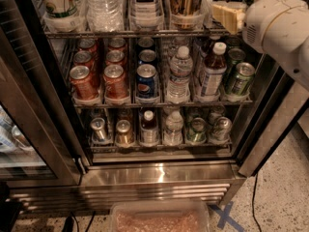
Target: Pick pepsi can from top shelf of fridge
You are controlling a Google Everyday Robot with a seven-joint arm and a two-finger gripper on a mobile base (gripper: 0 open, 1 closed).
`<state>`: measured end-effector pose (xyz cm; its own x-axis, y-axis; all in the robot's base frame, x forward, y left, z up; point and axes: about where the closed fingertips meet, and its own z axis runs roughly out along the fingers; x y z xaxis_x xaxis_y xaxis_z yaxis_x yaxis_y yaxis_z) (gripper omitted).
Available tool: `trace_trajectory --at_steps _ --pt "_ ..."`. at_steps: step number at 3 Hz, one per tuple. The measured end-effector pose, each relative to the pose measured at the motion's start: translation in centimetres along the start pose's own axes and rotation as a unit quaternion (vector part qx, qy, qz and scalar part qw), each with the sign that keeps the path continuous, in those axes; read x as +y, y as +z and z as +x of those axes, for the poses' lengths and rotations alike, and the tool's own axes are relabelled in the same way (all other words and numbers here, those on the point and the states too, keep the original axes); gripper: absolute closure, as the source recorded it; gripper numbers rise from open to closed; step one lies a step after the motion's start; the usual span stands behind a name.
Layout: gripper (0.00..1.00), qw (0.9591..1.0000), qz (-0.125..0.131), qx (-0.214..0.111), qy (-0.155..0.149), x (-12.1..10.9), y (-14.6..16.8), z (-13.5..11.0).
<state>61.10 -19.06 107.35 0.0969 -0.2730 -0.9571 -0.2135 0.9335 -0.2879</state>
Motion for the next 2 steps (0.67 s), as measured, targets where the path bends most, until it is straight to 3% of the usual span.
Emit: trace_trajectory --at_steps 1,2 --pt "0.28 0.9998 0.001 -0.018 0.011 -0.41 3.38 -0.31" --pt "0.28 0.9998 0.004 -0.016 0.012 -0.57 3.75 0.03"
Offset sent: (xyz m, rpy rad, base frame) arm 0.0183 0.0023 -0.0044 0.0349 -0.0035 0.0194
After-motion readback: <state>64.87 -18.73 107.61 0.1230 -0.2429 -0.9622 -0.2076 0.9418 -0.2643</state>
